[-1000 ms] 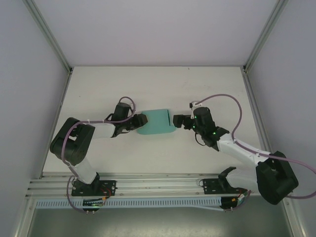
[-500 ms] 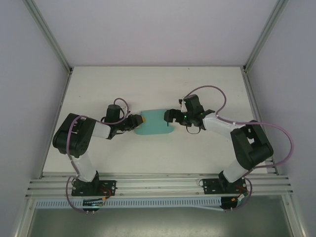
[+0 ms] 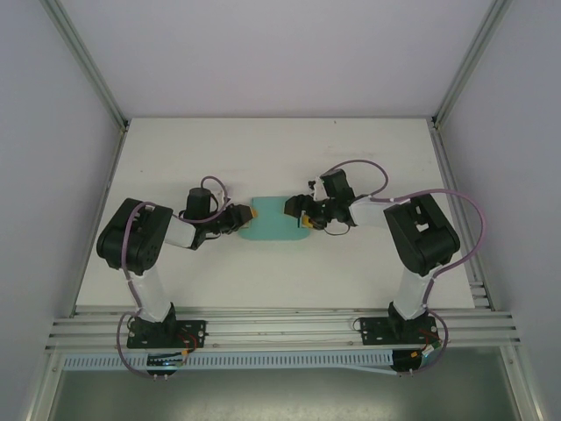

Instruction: Assemble paper box

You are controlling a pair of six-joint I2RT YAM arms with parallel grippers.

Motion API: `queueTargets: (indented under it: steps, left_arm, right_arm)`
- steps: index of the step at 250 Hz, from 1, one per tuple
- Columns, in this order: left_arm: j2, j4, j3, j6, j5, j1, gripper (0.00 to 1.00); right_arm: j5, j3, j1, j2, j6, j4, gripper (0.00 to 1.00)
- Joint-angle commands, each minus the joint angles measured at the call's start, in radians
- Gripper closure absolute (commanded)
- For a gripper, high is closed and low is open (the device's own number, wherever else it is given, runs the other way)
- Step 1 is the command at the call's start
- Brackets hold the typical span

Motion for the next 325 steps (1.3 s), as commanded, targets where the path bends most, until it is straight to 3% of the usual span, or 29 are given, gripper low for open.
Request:
queueTargets:
  steps: [1, 37, 45, 152, 235, 325]
  left_arm:
    - [0.043, -0.086, -0.023, 0.003, -0.014, -0.006, 0.83]
    - [0.033, -0.092, -0.032, 0.004, -0.035, -0.005, 0.85]
    - [0.033, -0.098, -0.033, 0.0, -0.041, -0.003, 0.9]
    - [0.031, -0.059, -0.068, -0.024, -0.031, 0.018, 0.97]
    - [0.03, -0.003, -0.092, -0.037, -0.003, 0.024, 0.97]
    - [0.025, -0.045, -0.067, 0.01, 0.003, 0.024, 0.96]
  right_arm:
    - [-0.081, 0.007, 0.011, 0.001, 0.035, 0.106, 0.21]
    - [-0.094, -0.003, 0.012, 0.015, 0.071, 0.17, 0.22]
    - [-0.092, -0.005, 0.011, 0.015, 0.074, 0.17, 0.22]
    - [0.029, -0.095, -0.014, -0.119, -0.002, -0.032, 0.22]
    - [-0.042, -0.059, -0.008, -0.017, 0.063, 0.082, 0.22]
    - [-0.164, -0.007, 0.002, 0.047, 0.154, 0.324, 0.35]
